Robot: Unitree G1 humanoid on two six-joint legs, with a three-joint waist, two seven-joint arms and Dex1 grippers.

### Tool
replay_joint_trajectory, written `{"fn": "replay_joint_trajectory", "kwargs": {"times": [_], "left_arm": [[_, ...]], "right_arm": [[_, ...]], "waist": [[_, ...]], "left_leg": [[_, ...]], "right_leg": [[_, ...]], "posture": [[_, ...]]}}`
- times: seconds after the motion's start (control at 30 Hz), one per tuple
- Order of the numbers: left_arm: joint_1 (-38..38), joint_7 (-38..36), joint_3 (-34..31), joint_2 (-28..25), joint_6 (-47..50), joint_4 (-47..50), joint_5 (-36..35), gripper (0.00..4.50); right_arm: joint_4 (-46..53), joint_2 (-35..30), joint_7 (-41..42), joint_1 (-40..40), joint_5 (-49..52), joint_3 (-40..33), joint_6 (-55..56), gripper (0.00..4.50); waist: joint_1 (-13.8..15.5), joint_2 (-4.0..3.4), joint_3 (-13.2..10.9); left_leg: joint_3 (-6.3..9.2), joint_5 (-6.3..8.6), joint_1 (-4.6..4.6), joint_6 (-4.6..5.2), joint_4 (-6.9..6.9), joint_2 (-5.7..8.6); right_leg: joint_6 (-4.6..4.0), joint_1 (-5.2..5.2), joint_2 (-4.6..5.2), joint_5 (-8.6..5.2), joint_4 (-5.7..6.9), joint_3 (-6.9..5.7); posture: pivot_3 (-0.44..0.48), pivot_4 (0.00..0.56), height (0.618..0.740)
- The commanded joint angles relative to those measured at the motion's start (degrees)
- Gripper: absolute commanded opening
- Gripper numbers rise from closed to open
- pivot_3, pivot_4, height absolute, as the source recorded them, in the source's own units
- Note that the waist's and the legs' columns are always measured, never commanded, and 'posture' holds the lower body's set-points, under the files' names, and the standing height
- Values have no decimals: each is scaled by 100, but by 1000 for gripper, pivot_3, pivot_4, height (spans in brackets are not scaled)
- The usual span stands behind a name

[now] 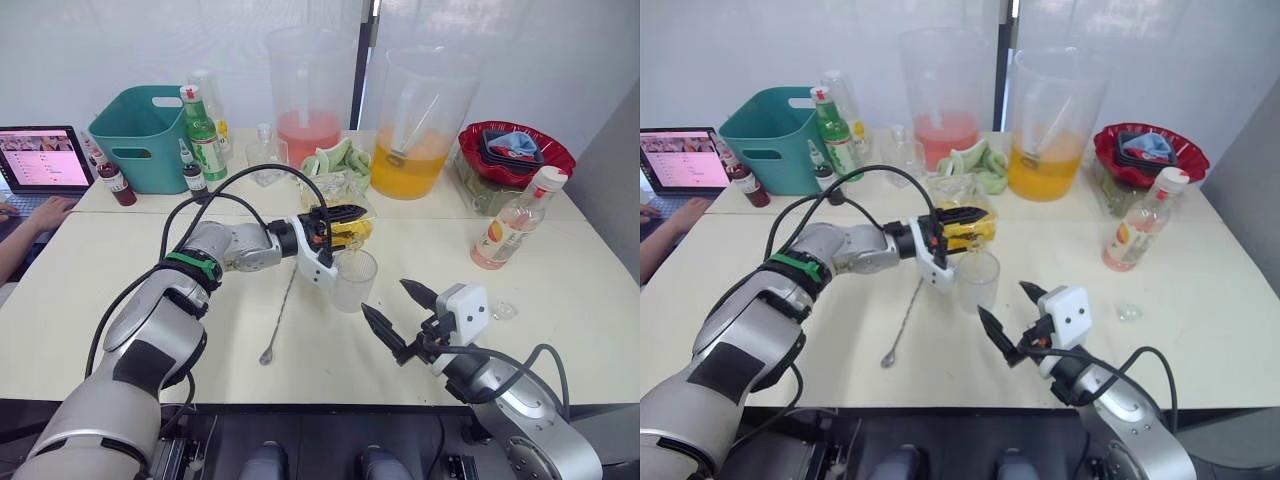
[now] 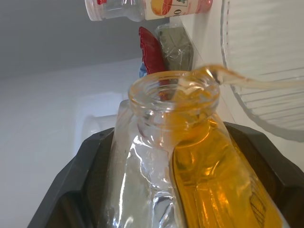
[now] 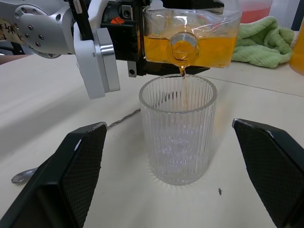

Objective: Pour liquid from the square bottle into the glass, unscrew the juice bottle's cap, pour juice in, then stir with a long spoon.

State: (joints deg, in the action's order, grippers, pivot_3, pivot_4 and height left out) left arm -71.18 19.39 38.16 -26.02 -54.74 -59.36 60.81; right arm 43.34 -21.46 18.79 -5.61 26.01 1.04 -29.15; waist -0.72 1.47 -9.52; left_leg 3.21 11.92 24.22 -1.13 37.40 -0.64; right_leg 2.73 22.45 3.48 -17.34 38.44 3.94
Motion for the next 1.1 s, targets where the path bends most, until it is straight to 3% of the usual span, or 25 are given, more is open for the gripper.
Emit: {"fn": "replay_joint_trajectory", "kwargs": {"times": [0.03,0.87,1.1], "left_arm": [[-378,344,-116,-59,73,176,-107,2967],[-452,505,91,-39,160,63,-55,2967],[-394,149,-33,36,49,-128,-421,2967]], "right_arm": [[266,23,-3,22,75,-85,82,4467],[275,30,-19,13,94,-98,75,4467],[256,30,-24,12,88,-119,75,4467]], "waist": [[-1,0,0],[1,0,0],[0,0,0]], "left_leg": [[0,0,0,0,0,0],[0,0,0,0,6,1],[1,0,1,0,8,1]], "right_leg": [[0,0,0,0,1,0],[0,1,0,0,8,0],[0,2,0,0,9,0]], "posture": [[0,150,740],[0,150,740],[0,150,740]]}}
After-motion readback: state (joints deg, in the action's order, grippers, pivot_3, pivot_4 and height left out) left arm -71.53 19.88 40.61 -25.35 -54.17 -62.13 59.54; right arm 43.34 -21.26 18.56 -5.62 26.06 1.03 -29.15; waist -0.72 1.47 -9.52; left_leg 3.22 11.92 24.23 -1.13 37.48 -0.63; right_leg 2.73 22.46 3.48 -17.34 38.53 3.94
